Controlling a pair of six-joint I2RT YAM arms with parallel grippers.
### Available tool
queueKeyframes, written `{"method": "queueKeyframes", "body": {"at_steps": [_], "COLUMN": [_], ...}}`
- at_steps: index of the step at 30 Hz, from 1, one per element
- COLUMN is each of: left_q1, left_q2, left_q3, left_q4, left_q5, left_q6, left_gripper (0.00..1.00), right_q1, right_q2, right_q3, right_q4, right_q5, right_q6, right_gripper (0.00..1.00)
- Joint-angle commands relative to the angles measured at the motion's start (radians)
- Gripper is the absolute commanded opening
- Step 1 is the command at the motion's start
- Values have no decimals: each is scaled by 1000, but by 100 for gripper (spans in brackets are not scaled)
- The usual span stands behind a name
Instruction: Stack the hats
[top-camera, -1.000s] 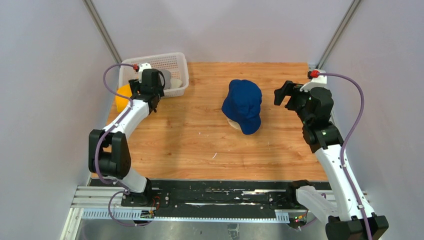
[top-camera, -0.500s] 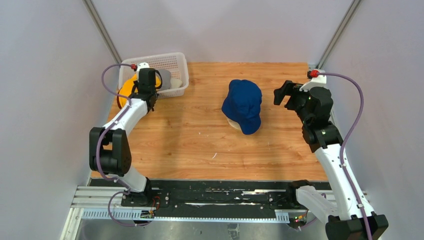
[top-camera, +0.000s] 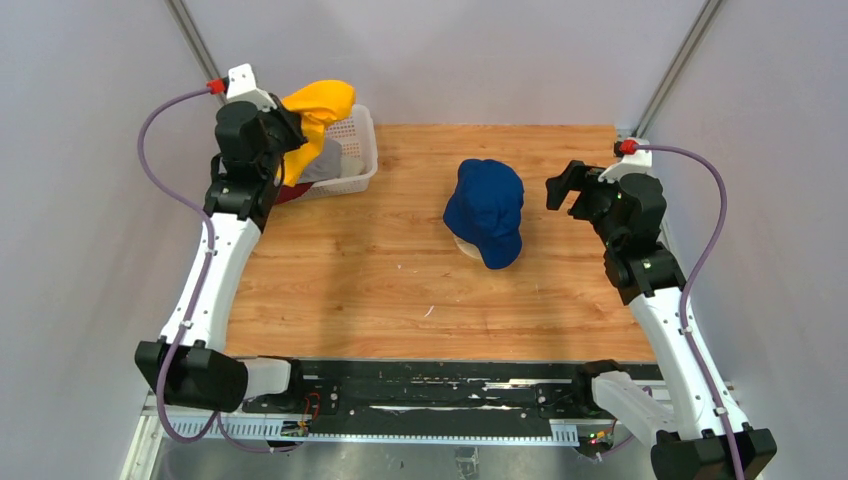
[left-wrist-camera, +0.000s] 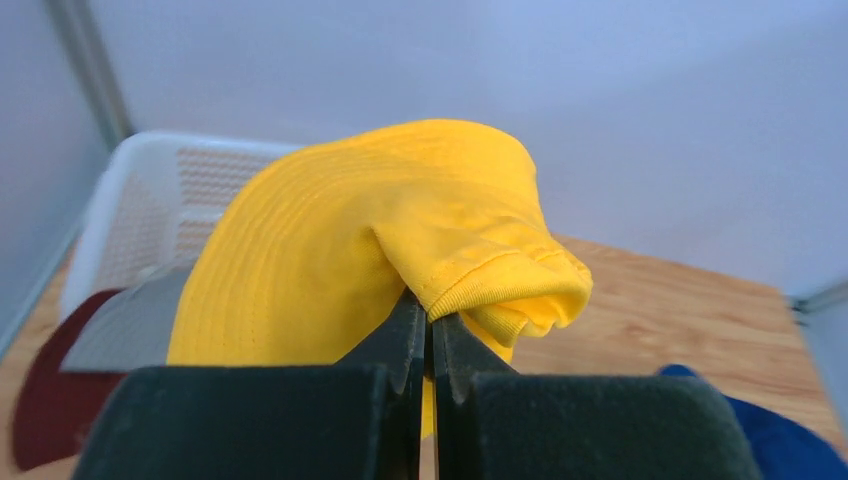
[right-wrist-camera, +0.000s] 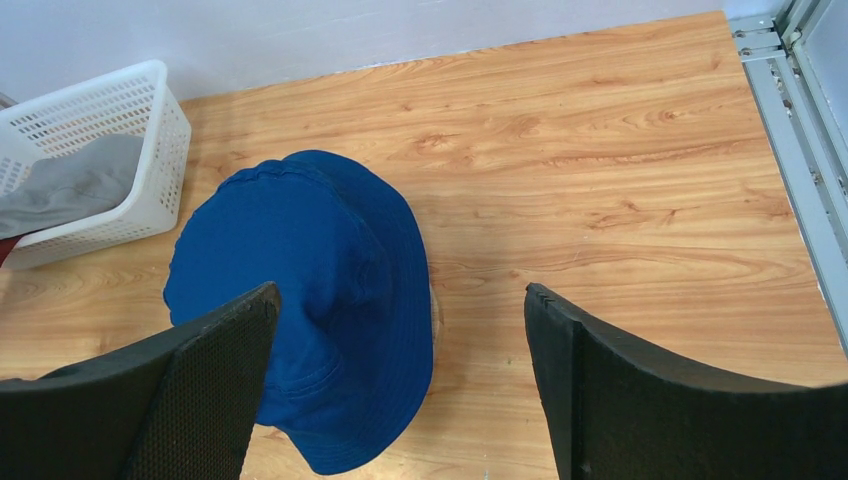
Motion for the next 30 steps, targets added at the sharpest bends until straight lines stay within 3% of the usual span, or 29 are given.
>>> {"method": "queueKeyframes", "body": {"at_steps": [1,8,11,21,27,30], "left_q1": [1,-14,-50,-212,-283,-321], "left_q2": [-20,80,141,322,403,427], "left_q3": [74,109,132,206,210,186], "left_q4": [58,337,457,865,1206,1279], "left_q5": [307,727,827,1024,1063,1064], "left_q6": [-143,-502,-625,-1004,-1305,-1376], "left_gripper": [0,0,0,0,0,0], "right_q1": [-18,-18,-18,-17,-20,-21], "right_q2": [-9,-17,-21,-44,-64,-79], "right_q3": [-11,-11,-13,-7,8,17], "right_q4": [25,24,23,0,-39,-59], "right_q5": [-12,-12,-7,52,142,189], "right_q6": [10,9,8,1,-8,-13], "right_gripper": [90,90,90,90,90,91]}}
